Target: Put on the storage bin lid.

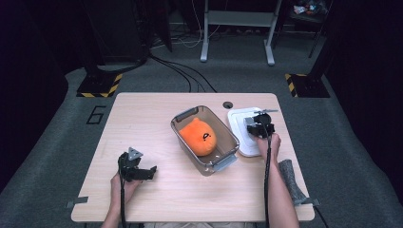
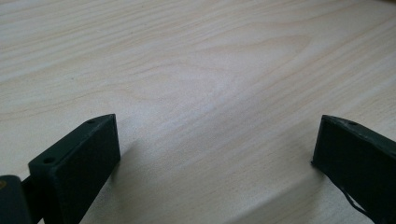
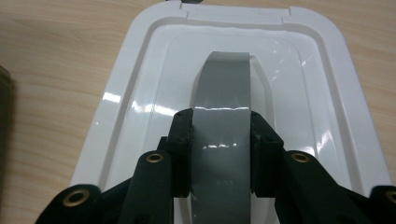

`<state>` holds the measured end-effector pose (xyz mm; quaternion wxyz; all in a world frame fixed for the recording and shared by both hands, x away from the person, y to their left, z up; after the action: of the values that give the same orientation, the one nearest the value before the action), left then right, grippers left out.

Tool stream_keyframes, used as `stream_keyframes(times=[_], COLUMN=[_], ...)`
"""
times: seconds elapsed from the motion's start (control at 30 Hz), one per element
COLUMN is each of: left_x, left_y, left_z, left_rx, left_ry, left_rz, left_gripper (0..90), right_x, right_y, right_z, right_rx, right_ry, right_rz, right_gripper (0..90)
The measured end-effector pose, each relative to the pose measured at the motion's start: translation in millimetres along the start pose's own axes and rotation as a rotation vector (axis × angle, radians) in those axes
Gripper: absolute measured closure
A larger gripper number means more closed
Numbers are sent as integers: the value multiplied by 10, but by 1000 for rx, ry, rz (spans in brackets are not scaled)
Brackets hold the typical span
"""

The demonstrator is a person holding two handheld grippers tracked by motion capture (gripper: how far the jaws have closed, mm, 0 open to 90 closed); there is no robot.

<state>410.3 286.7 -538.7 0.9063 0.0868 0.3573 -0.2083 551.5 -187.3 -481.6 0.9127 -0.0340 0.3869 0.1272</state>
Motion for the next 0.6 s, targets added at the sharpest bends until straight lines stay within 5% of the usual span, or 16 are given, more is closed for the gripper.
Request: stream_keyframes(times=[0.6], left_x=[-1], left_y=[3], left_z=[0], left_rx=[-1], left_ry=[1], left_rz=[2], left_gripper=[3], right_x=[-462], right_y=[-41], right_z=[269], right_rx=[-31], right_ry=[-24], right_rz=[2], right_gripper=[665])
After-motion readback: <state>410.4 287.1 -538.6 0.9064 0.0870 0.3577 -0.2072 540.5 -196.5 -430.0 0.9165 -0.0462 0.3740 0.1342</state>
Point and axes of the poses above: each handheld gripper's, and its own axes: x roughly forward along the jaws, z roughly out of its top, y roughly to its left, the point moved 1 cm from there along x, roughly forward along the jaws, and after that the axes turned 1 degree about -z, right-handed, at the moved point
